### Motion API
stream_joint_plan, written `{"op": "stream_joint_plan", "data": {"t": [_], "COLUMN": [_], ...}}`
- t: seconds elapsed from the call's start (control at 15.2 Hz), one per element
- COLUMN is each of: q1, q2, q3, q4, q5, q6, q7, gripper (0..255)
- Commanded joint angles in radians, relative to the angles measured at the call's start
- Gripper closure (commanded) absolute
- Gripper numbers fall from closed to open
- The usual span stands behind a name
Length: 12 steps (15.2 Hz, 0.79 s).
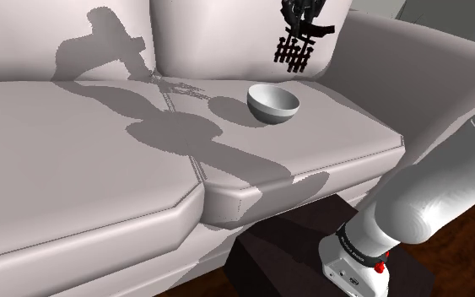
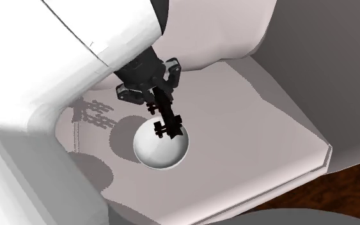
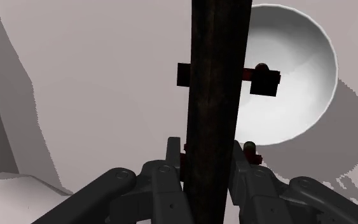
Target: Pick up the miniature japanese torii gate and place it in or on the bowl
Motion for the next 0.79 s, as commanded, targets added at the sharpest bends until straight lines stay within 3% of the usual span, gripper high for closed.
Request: {"op": "stream_joint_plan", "data": {"t": [0.0, 0.73], "q1": [0.024, 0.022], "q2": [-0.019, -0.085], "q3": [0.029, 0.022], "q4": [-0.002, -0.229], "q5": [0.006, 0.017], "q6": [-0.032, 0.126], "q7": [0.049, 0.085], "gripper": [255, 255]}}
